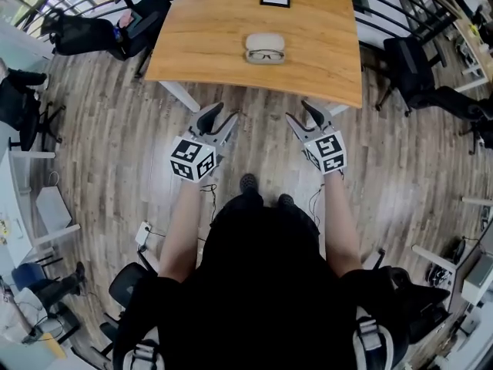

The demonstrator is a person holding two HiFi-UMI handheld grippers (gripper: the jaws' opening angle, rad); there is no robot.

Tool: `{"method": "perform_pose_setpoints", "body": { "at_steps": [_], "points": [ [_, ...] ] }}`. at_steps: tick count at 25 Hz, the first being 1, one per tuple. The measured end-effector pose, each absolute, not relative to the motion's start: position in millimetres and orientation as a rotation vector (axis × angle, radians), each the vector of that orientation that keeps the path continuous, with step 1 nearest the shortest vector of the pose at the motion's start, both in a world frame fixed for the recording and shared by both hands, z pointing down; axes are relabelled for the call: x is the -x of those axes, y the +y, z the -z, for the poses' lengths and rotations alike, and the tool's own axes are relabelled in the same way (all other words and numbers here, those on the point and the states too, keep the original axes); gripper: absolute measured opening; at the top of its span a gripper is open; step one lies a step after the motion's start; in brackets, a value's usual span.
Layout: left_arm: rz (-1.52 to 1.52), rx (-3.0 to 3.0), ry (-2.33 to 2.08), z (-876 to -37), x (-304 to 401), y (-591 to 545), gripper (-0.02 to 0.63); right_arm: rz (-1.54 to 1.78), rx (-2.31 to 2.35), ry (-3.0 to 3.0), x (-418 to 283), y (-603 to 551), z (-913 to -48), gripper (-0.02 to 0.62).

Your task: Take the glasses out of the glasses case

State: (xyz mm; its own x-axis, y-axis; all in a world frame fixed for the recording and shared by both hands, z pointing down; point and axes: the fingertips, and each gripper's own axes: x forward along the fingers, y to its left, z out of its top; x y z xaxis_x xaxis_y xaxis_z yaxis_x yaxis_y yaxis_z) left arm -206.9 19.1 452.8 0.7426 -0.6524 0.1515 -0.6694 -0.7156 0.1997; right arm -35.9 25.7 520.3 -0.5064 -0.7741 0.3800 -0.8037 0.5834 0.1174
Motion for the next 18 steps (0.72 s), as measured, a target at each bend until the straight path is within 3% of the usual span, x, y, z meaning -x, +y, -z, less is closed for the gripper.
{"method": "perform_pose_setpoints", "body": {
  "at_steps": [18],
  "points": [
    [-0.145,-2.708,-0.967,-469.5,200.5,-14.9,0.187,-0.154,-1.320,-2.391,33.8,-0.7,-538.0,0.236]
  ]
}}
